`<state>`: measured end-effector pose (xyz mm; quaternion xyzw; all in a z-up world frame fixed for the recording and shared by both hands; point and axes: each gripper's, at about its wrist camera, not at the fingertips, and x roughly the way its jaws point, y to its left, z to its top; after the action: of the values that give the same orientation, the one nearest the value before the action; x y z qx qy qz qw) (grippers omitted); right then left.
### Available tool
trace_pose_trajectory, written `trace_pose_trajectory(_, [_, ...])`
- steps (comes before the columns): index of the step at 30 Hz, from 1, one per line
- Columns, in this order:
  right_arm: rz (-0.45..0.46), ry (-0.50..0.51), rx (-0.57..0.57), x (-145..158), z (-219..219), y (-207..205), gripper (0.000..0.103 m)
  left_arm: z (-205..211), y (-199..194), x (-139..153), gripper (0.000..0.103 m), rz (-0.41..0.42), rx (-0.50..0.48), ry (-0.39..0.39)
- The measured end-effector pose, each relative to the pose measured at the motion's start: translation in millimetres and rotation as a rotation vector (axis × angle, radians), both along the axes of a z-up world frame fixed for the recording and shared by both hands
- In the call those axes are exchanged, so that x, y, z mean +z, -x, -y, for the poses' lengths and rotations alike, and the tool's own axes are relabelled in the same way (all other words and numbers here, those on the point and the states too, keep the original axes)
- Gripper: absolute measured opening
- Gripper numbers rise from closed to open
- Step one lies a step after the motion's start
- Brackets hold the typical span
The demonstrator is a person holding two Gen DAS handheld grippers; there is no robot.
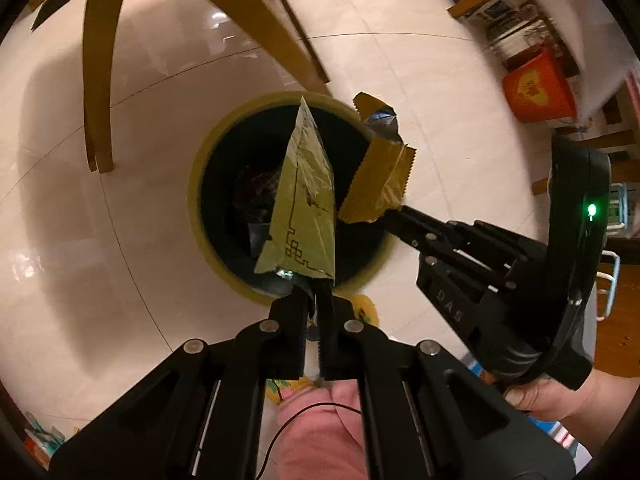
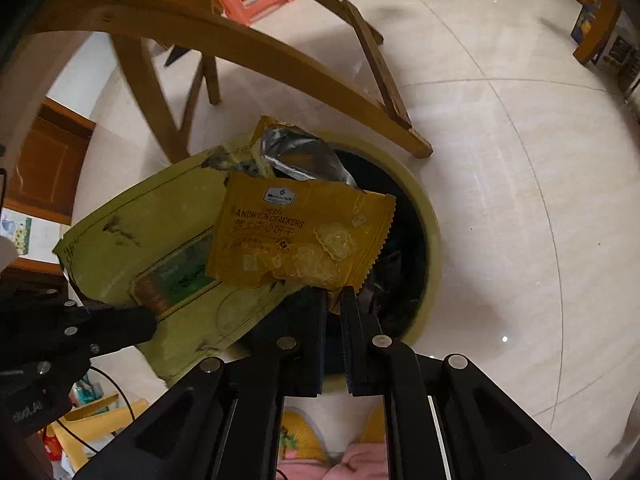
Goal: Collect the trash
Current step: 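Carry the snack bag and cracker packet down over the black bin and open both tools, then raise both open tools back toward the table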
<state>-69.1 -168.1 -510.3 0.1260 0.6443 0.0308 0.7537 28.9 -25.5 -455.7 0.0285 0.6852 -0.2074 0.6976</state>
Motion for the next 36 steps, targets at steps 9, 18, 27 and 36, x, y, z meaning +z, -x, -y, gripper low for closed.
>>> trace_pose_trajectory(9, [-0.051, 0.028, 0.0, -25.0, -3.3, -12.3, 0.041, -27.9, -13.9, -27.1, 0.047, -0.022, 0.101, -0.044])
trace_pose_trajectory(18, [-0.011, 0.009, 0.021, -5.0, -0.4, -40.1, 0.041, -46.8, -23.1, -26.5, 0.054, 0.013, 0.178, -0.083])
trace_pose_trajectory(27, [0.017, 0.009, -0.016, 34.6, 6.0, -26.1, 0.041, -52.4, -13.6, -12.4, 0.054, 0.051, 0.217, -0.087])
trace_pose_trajectory(36, [0.073, -0.008, -0.06, 144.6, 13.7, -4.1, 0.041, -47.2, 2.2, 78.4, 0.054, 0.12, 0.24, -0.05])
